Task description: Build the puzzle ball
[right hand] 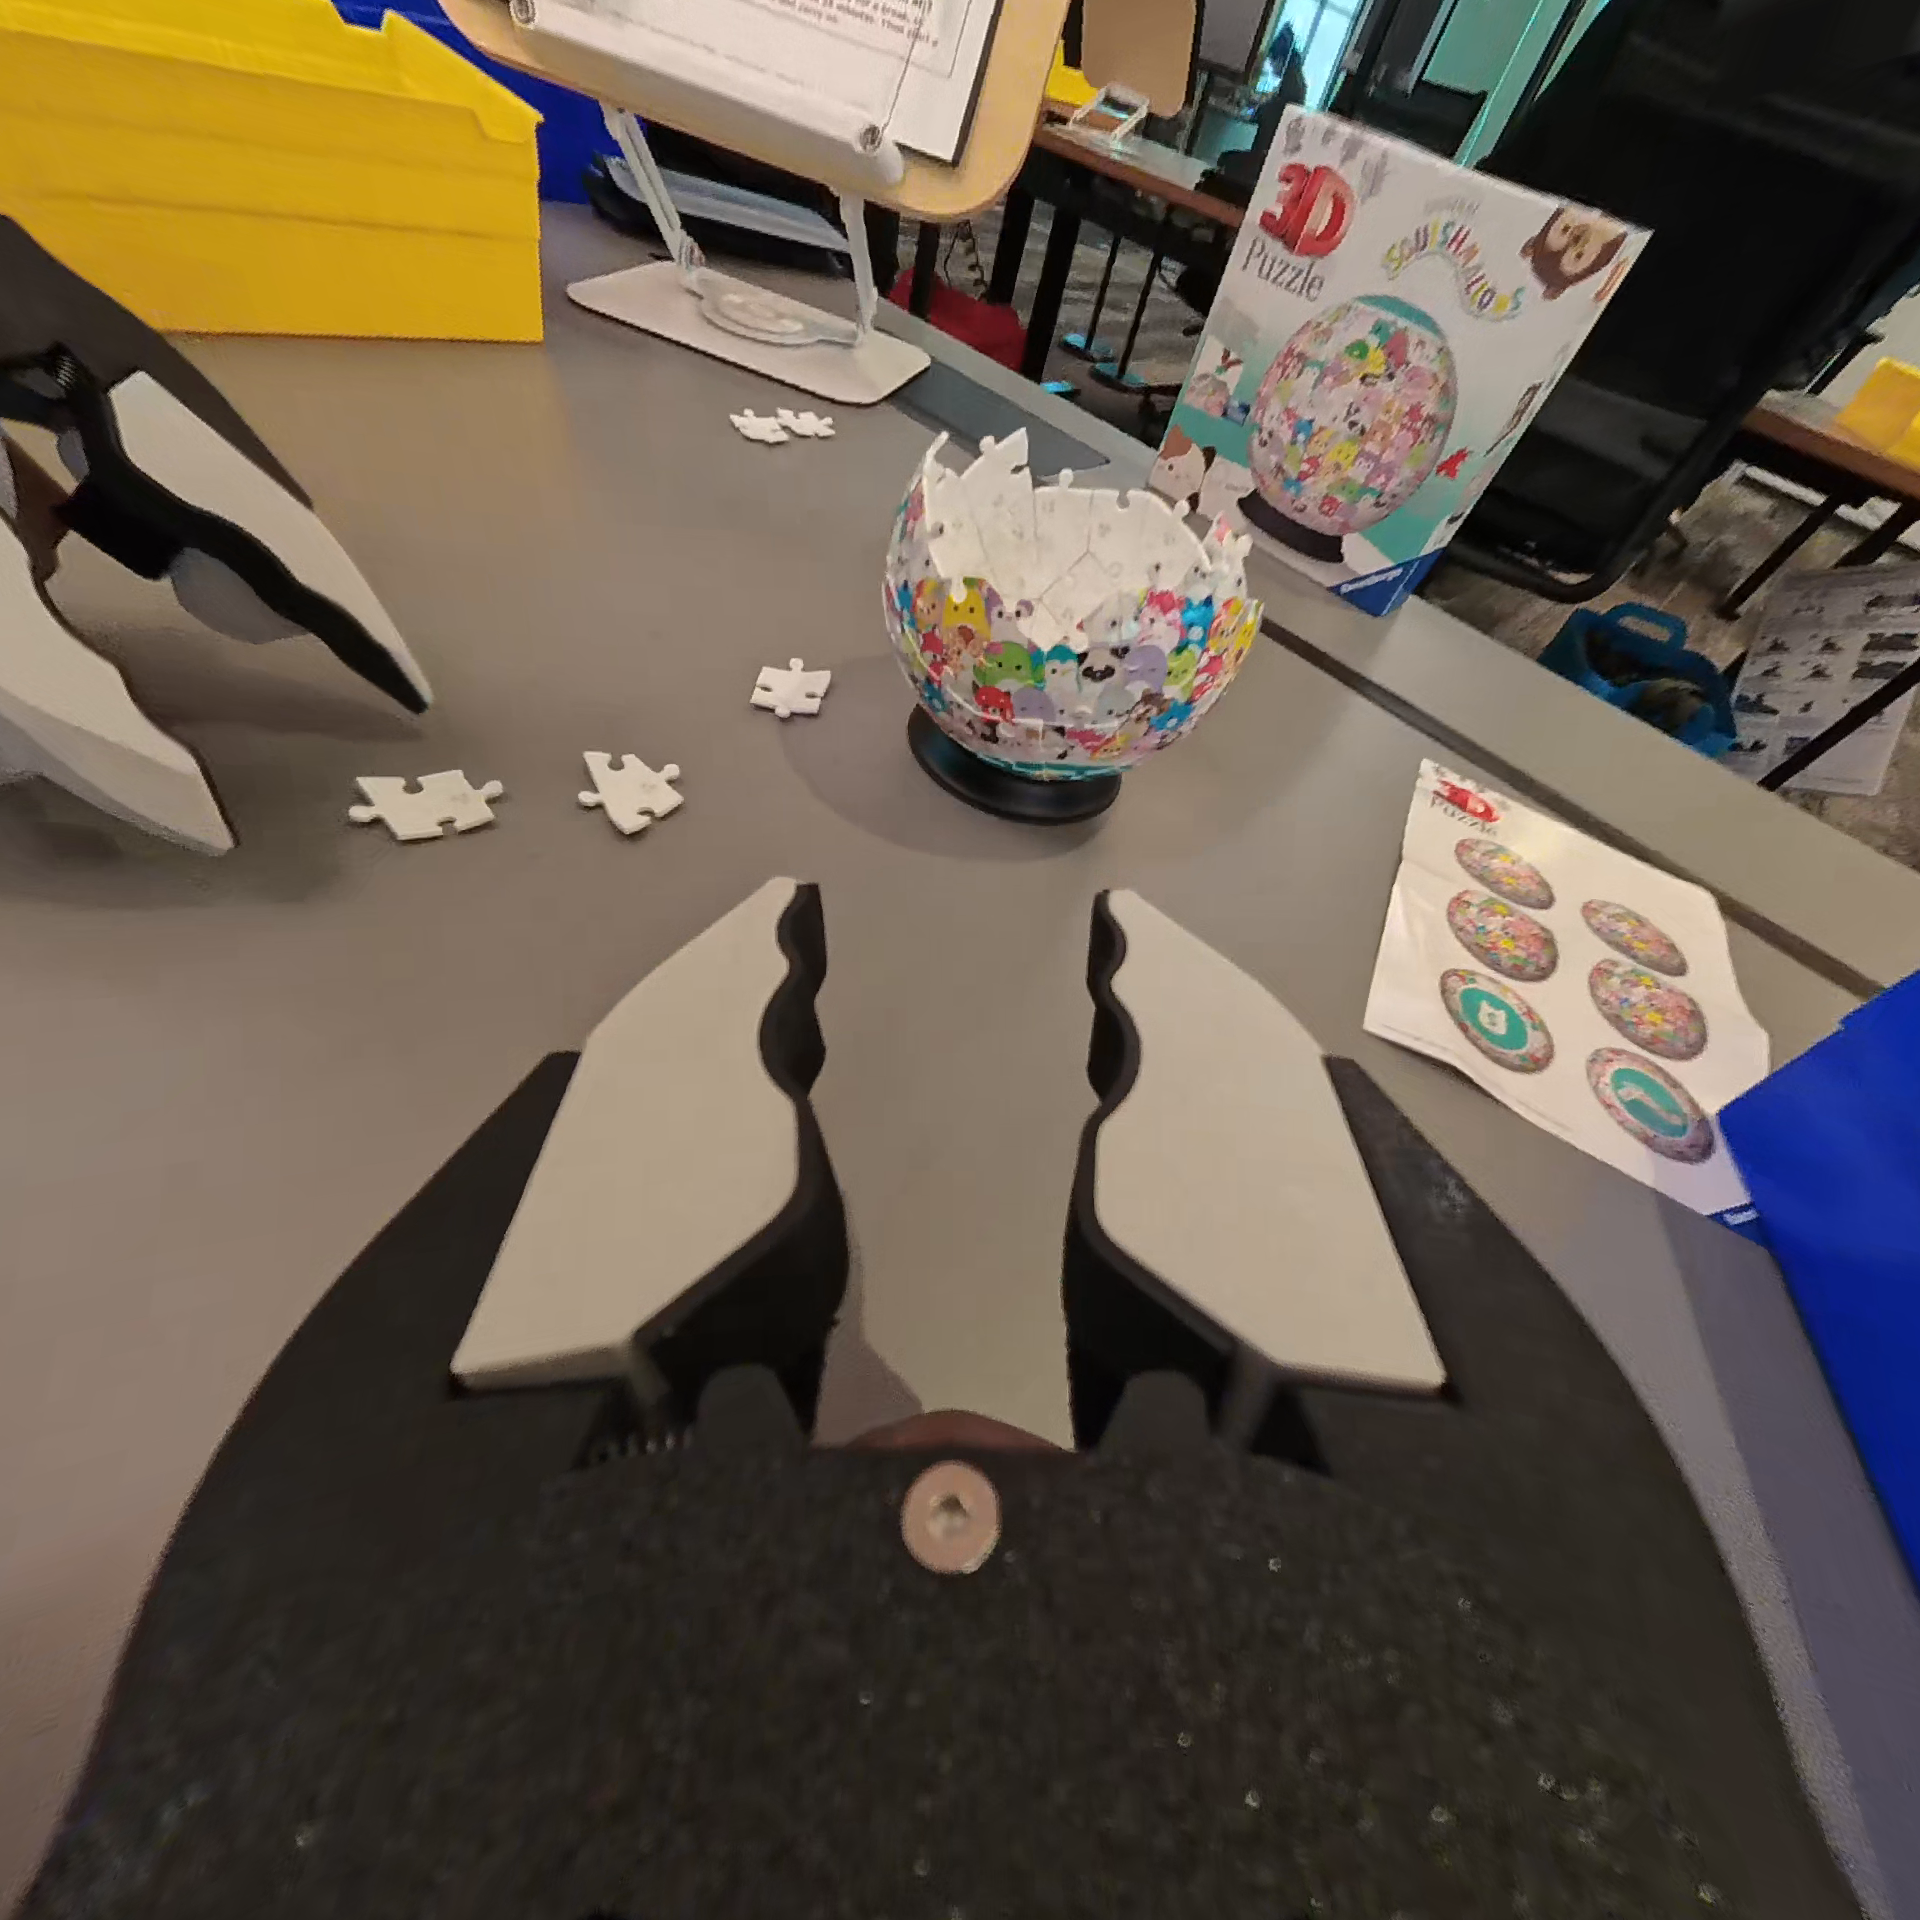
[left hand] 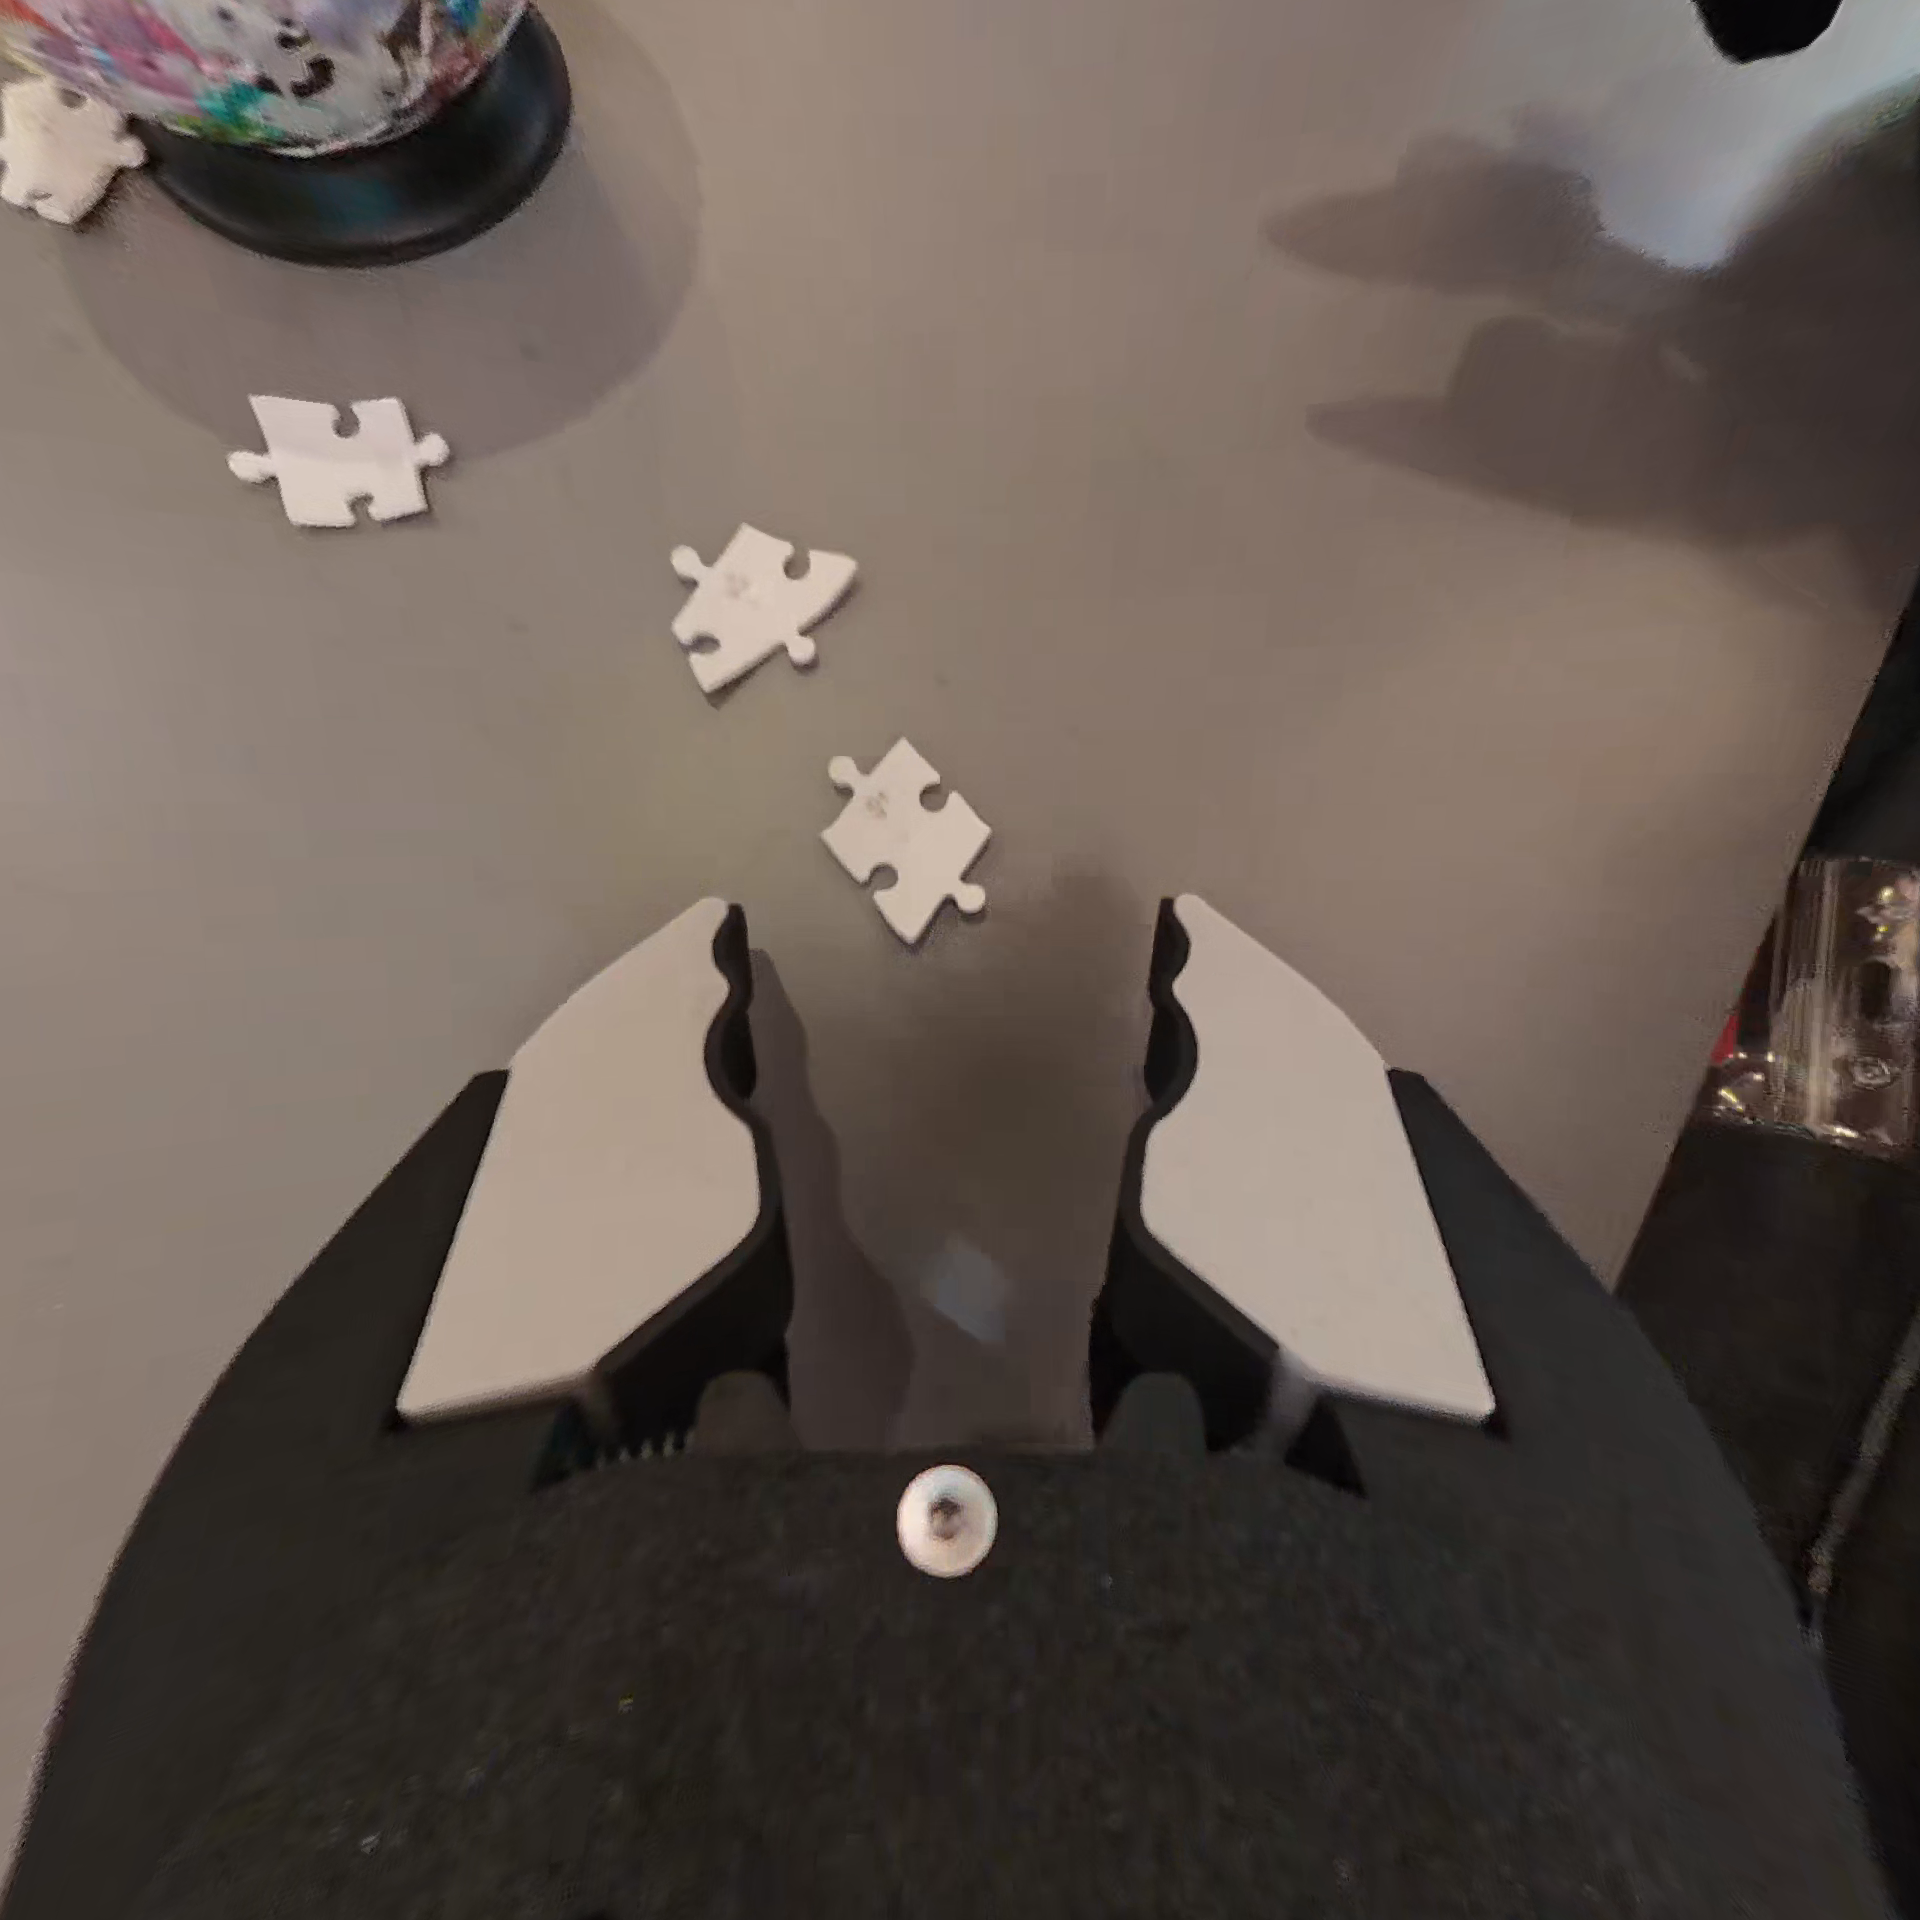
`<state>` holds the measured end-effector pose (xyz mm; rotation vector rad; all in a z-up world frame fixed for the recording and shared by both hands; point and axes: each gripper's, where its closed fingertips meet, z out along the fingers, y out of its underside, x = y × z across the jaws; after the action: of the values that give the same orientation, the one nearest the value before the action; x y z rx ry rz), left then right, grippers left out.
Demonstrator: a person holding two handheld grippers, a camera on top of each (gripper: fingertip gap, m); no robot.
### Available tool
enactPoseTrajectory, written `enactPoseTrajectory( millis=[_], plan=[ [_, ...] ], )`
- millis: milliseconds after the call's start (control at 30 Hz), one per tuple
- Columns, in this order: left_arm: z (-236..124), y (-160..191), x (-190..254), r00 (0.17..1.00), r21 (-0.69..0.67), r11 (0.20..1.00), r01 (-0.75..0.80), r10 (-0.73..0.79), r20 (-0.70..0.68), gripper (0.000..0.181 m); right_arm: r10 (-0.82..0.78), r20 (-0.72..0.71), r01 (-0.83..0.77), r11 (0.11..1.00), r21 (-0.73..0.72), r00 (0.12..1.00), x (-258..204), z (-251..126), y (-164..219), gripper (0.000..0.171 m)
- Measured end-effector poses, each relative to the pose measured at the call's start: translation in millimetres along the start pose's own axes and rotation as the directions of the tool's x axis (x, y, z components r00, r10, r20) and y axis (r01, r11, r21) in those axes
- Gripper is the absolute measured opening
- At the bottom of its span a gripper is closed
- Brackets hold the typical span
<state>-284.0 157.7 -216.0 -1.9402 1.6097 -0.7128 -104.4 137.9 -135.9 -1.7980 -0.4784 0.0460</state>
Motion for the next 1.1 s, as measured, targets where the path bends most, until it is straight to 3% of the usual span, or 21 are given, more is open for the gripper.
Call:
enactPoseTrajectory(
  millis=[200, 233, 267, 300, 400, 533, 700, 733, 800, 933, 1033, 1100],
  plan=[
    [15, -4, 0, 1.0, -0.011, 1.0, 0.004, -0.005, -0.023, 0.063, 0.073, 0.051, -0.074, 0.997, 0.02, 0.996, -3, 1, -2, 0.048],
    [16, -5, -2, 1.0, -0.012, 1.0, 0.012, -0.012, -0.023, 0.051, 0.083, 0.059, -0.084, 0.996, 0.02, 0.995, -3, 1, -2, 0.048],
    [18, -6, -2, 1.0, -0.017, 1.0, 0.015, -0.016, -0.027, 0.022, 0.09, 0.064, -0.092, 0.996, 0.018, 0.994, -3, 1, -1, 0.047],
    [19, -6, -1, 0.999, -0.018, 1.0, 0.017, -0.018, -0.042, 0.004, 0.095, 0.067, -0.097, 0.995, 0.012, 0.993, -3, 2, 0, 0.047],
    [21, -8, 0, 0.998, -0.012, 1.0, 0.01, -0.011, -0.056, 0.003, 0.107, 0.094, -0.108, 0.994, 0.01, 0.99, -6, 3, 1, 0.049],
    [20, -10, 6, 0.997, -0.009, 0.998, -0.061, 0.061, -0.055, 0.0, 0.127, 0.249, -0.126, 0.992, -0.023, 0.96, -39, 9, 1, 0.048],
    [16, -16, 14, 0.987, 0.004, 0.988, -0.157, 0.157, -0.03, 0.0, 0.155, 0.49, -0.056, 0.976, -0.211, 0.858, -102, 17, 22, 0.052],
    [13, -15, 16, 0.984, 0.011, 0.985, -0.173, 0.174, -0.029, 0.001, 0.149, 0.498, -0.048, 0.976, -0.21, 0.854, -107, 17, 21, 0.051],
    [6, -14, 16, 0.98, 0.023, 0.98, -0.197, 0.197, -0.01, 0.026, 0.13, 0.501, -0.042, 0.982, -0.183, 0.856, -111, 15, 17, 0.048],
    [6, -4, 11, 0.975, -0.005, 0.975, -0.223, 0.223, -0.002, 0.052, 0.145, 0.499, -0.063, 0.982, -0.177, 0.854, -107, 13, 16, 0.047],
    [15, 3, 14, 0.977, -0.028, 0.978, -0.207, 0.205, -0.058, 0.054, 0.19, 0.508, -0.109, 0.977, -0.185, 0.84, -106, 12, 14, 0.046],
    [17, 1, 15, 0.98, -0.022, 0.982, -0.188, 0.186, -0.072, 0.044, 0.187, 0.498, -0.106, 0.977, -0.188, 0.847, -104, 12, 15, 0.045]
  ],
)
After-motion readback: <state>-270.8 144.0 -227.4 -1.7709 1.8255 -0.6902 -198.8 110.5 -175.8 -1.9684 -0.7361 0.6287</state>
